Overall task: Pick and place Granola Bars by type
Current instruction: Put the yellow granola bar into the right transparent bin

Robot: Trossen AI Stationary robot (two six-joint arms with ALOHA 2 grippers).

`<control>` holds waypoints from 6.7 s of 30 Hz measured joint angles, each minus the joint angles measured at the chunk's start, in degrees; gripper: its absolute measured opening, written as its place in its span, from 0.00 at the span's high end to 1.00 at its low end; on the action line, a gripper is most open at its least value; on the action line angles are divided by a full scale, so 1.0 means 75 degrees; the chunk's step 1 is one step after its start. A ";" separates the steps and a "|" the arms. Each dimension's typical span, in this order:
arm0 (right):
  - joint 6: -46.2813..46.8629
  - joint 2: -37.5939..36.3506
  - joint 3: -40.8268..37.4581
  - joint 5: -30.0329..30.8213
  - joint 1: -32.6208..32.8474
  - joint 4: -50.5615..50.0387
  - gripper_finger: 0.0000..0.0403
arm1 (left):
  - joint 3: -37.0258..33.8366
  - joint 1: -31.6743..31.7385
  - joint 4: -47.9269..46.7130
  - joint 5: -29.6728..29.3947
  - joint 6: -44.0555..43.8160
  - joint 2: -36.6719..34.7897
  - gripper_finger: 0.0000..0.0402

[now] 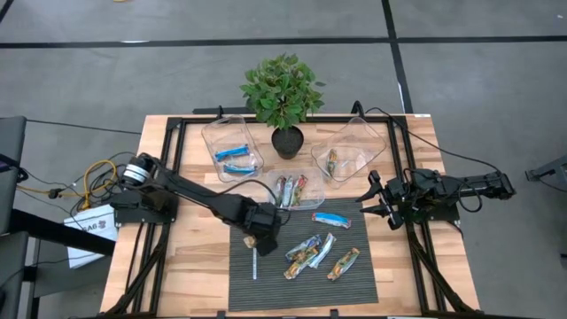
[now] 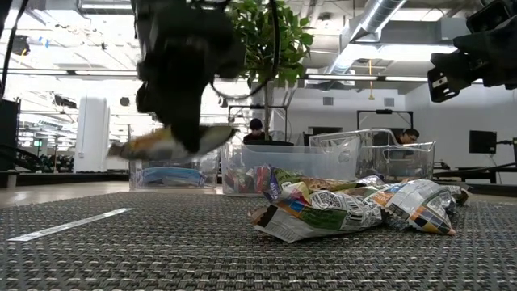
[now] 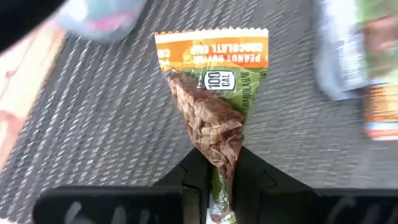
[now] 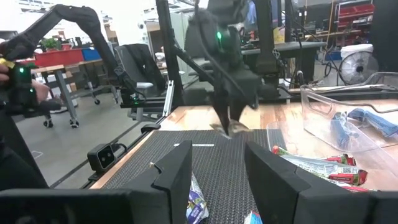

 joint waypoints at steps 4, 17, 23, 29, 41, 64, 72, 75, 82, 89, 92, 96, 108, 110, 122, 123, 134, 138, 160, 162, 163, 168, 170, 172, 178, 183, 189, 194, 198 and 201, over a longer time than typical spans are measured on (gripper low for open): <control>-0.0003 -0.0003 0.0000 0.0000 0.0000 0.0000 0.66 | 0.0003 -0.0049 0.0630 -0.0170 -0.0129 -0.0380 0.91; -0.0001 0.0000 0.0000 0.0000 0.0000 0.0000 0.66 | 0.0017 0.0180 0.4883 -0.2110 0.0468 -0.1095 0.91; -0.0001 0.0000 0.0000 0.0000 0.0000 0.0000 0.65 | 0.0017 0.0425 0.6133 -0.2194 0.0547 -0.1095 0.91; -0.0001 -0.0002 0.0000 0.0000 0.0002 0.0000 0.65 | 0.0029 0.0490 0.6268 -0.2351 0.0869 -0.1095 0.91; -0.0003 -0.0003 0.0000 0.0000 0.0002 0.0000 0.65 | 0.0029 0.0662 0.6255 -0.2769 0.0756 -0.1089 0.91; -0.0001 0.0004 -0.0003 -0.0001 0.0002 0.0003 0.65 | 0.1755 0.1630 0.5755 -0.2353 0.1072 0.0085 0.91; -0.0001 0.0006 -0.0003 0.0000 0.0002 0.0000 0.66 | 0.1990 0.1623 0.5763 -0.1874 0.1588 0.0071 0.91; -0.0003 0.0006 -0.0003 0.0000 0.0002 0.0000 0.65 | 0.1993 0.1623 0.5739 -0.1768 0.1580 0.0071 0.91; 0.0000 0.0006 -0.0003 0.0000 0.0002 0.0000 0.65 | 0.1993 0.1623 0.5749 -0.1506 0.1348 0.0071 0.91; 0.0188 0.0006 -0.0008 0.0009 0.0002 0.0050 0.65 | 0.1993 0.1623 0.5755 -0.1255 0.1150 0.0068 0.91; 0.2041 0.0006 -0.0009 0.0006 0.0020 0.0290 0.65 | 0.1990 0.1623 0.5754 -0.1244 0.1096 0.0068 0.91; 0.5094 0.0003 -0.0009 0.0300 0.0002 0.0845 0.66 | 0.1990 0.1623 0.5755 -0.1244 0.1075 0.0068 0.91; 0.8869 0.0009 -0.0009 0.1779 0.0002 0.0924 0.65 | 0.1987 0.1623 0.5807 -0.1381 0.1075 0.0065 0.91; 0.8790 0.0006 -0.0009 0.1816 0.0002 0.1039 0.66 | 0.1987 0.1627 0.5816 -0.1384 0.1067 0.0065 0.91; 0.6842 0.0724 0.0263 0.1816 0.0158 0.2334 0.65 | 0.1999 0.1669 0.6343 -0.1381 0.0815 0.0062 0.91; 0.6584 0.0970 0.0377 0.1816 0.0221 0.2321 0.65 | 0.2030 0.1673 0.6326 -0.1379 0.0827 0.0059 0.91; 0.4925 0.4052 0.2107 0.1808 0.0280 0.2363 0.54 | 0.2145 0.1673 0.6330 -0.1246 0.0825 0.0059 0.91; 0.4925 0.4829 0.2542 0.1781 0.0116 0.2366 0.46 | 0.2145 0.1673 0.6337 -0.1244 0.0825 0.0059 0.91; 0.4264 0.6312 0.3867 0.1184 -0.0003 0.2620 0.41 | 0.2154 0.1673 0.6246 -0.1294 0.1267 0.0059 0.91; 0.4264 0.6312 0.3867 0.1213 -0.0003 0.2600 0.41 | 0.2154 0.1673 0.6253 -0.1294 0.1274 0.0059 0.91; 0.4264 0.6312 0.3867 0.1213 -0.0003 0.2594 0.42 | 0.2154 0.1673 0.6256 -0.1294 0.1274 0.0059 0.91; 0.4264 0.6358 0.3867 0.1230 -0.0008 0.2613 0.50 | 0.2154 0.1673 0.6359 -0.1297 0.1271 0.0059 0.91; 0.4330 0.6497 0.3876 0.1230 -0.0045 0.2674 0.54 | 0.2154 0.1673 0.6445 -0.1301 0.1269 0.0059 0.91; 0.4476 0.6614 0.3873 0.1207 -0.0102 0.2678 0.59 | 0.2154 0.1673 0.6557 -0.1306 0.1271 0.0059 0.91; 0.4523 0.7063 0.3876 0.1179 -0.0170 0.3279 0.73 | 0.2154 0.1673 0.6696 -0.1172 0.1269 0.0059 0.91; 0.4465 0.7048 0.3876 0.1170 -0.0170 0.3323 0.78 | 0.2154 0.1673 0.6659 -0.1153 0.1268 0.0059 0.91; 0.4462 0.7041 0.3873 0.1122 -0.0190 0.3292 0.79 | 0.2154 0.1676 0.6648 -0.0937 0.1434 0.0059 0.90; 0.4462 0.7047 0.3873 0.1160 -0.0203 0.3038 0.79 | 0.2154 0.1688 0.6500 -0.0802 0.1371 0.0059 0.80; 0.4326 0.7047 0.3867 0.1219 -0.0207 0.2898 0.81 | 0.2156 0.1708 0.6132 -0.0720 0.1304 0.0059 0.67; 0.4264 0.7041 0.3867 0.1213 -0.0244 0.2860 0.81 | 0.2156 0.1708 0.5997 -0.0723 0.1294 0.0059 0.57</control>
